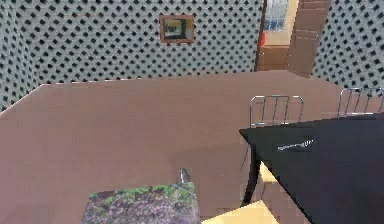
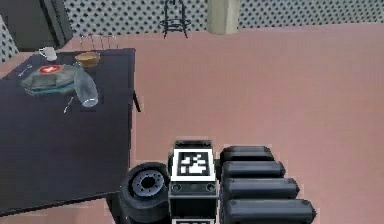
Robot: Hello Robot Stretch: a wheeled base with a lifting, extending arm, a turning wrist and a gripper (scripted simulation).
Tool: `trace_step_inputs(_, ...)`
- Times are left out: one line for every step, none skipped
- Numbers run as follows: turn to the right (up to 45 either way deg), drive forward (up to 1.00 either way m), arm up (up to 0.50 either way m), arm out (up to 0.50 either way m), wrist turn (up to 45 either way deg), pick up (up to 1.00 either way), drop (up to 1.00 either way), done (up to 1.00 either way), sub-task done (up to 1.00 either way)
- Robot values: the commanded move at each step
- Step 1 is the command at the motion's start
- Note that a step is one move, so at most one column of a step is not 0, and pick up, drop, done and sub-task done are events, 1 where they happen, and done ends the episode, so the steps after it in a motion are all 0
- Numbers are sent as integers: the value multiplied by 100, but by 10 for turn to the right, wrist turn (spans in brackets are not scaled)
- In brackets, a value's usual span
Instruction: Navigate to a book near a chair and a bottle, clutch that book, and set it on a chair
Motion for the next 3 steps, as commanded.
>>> trace_step_inputs(180, 0, 0, 0, 0, 0, 0, 0, 0)
trace_step_inputs(-150, 0, 0, 0, 0, 0, 0, 0, 0)
trace_step_inputs(-300, 0, 0, 0, 0, 0, 0, 0, 0)
